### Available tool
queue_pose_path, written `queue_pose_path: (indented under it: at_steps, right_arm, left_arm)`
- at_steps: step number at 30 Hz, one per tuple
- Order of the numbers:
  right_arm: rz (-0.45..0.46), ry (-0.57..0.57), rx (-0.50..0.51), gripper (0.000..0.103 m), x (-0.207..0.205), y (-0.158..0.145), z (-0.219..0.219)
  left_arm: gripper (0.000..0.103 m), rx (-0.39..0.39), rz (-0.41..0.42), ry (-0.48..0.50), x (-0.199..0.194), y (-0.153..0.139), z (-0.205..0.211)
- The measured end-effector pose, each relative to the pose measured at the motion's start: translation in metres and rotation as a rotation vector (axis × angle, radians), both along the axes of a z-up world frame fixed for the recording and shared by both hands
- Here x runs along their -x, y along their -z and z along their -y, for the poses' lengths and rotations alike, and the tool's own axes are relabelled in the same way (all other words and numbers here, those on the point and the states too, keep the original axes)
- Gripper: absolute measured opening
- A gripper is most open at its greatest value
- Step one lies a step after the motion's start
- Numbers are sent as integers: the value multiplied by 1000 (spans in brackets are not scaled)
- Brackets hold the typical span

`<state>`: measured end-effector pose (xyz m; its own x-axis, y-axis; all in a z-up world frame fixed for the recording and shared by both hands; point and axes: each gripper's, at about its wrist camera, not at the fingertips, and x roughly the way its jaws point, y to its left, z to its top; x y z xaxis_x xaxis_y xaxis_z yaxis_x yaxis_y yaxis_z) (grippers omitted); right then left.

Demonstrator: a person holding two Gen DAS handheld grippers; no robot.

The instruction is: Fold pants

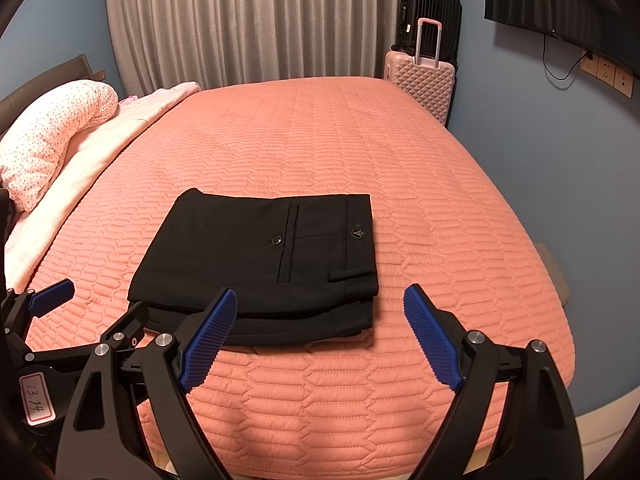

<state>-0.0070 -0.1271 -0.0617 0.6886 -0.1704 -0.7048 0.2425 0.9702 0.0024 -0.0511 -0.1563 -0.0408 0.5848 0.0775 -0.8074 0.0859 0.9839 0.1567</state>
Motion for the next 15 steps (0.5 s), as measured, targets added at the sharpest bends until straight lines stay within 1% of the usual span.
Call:
queue_pose_path:
  at_steps: [6,10,15]
  right_arm:
    - [-3,2,0,84,-1,1,0]
    - [-5,2,1,84,-2,1,0]
    - [-5,2,1,84,-2,1,0]
  left_arm:
    - [86,23,-8,-3,0,2,-3]
    - [86,16,-34,-7,-2,6,-3]
    - [86,10,-36,-3,-2,6,-3]
